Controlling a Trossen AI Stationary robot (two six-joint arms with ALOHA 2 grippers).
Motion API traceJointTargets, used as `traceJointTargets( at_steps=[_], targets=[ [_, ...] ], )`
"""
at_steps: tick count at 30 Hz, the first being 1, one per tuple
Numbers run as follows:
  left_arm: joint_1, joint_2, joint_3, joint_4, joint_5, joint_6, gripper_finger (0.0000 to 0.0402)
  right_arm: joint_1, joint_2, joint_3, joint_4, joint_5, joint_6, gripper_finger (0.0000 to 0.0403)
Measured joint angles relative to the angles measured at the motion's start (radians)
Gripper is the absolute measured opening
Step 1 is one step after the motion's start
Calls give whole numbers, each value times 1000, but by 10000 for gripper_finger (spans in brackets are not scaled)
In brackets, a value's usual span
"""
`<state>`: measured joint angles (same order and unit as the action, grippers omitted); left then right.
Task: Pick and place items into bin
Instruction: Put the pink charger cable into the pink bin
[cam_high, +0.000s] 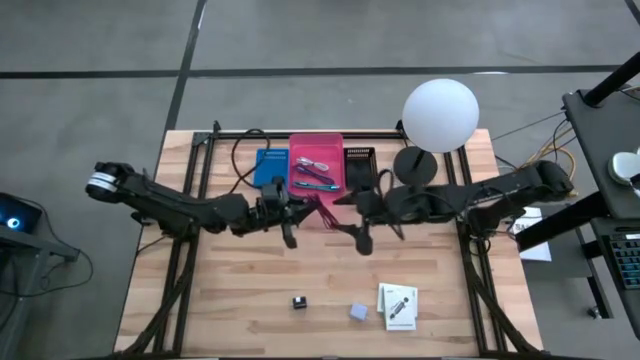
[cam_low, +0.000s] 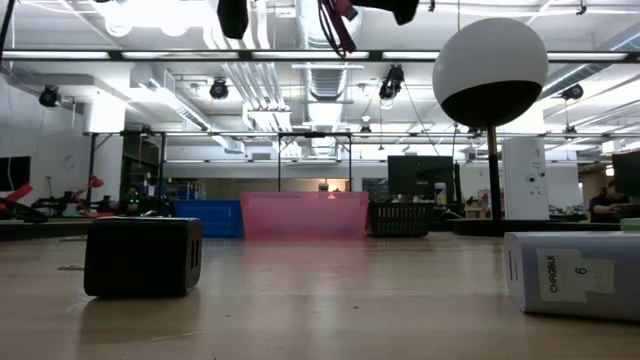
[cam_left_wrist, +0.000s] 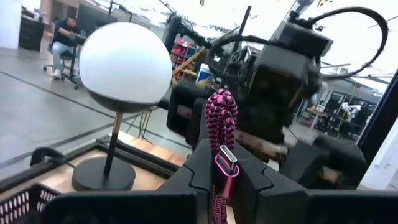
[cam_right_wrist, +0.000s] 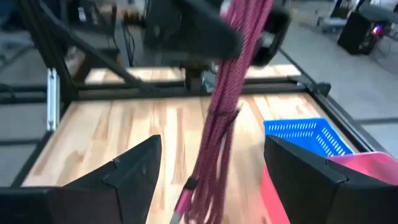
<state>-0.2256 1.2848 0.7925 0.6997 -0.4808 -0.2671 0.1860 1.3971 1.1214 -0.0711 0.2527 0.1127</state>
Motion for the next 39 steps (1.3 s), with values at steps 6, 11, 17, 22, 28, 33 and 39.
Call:
traceJointTargets(
  at_steps=[6,11,17,22,28,33,39],
  targets=[
    [0,-9,19,-1,4,68,9,-6,110,149,-146,9,22,256],
    [0,-10,21,2,8,71,8,-16,167,239,-219,24,24,240],
    [-1,-11,21,0,13,74,8,-26,172,263,-255,87,21,208],
    [-1,-12,24,0,16,75,8,-27,163,261,-264,87,19,162],
    [-1,-23,20,-2,18,74,9,-27,160,262,-284,85,-7,63],
    [-1,-25,20,-13,19,66,26,-27,160,269,-338,84,-15,19],
    [9,-25,16,7,13,-14,55,-42,158,289,-454,88,-58,15]
  ],
)
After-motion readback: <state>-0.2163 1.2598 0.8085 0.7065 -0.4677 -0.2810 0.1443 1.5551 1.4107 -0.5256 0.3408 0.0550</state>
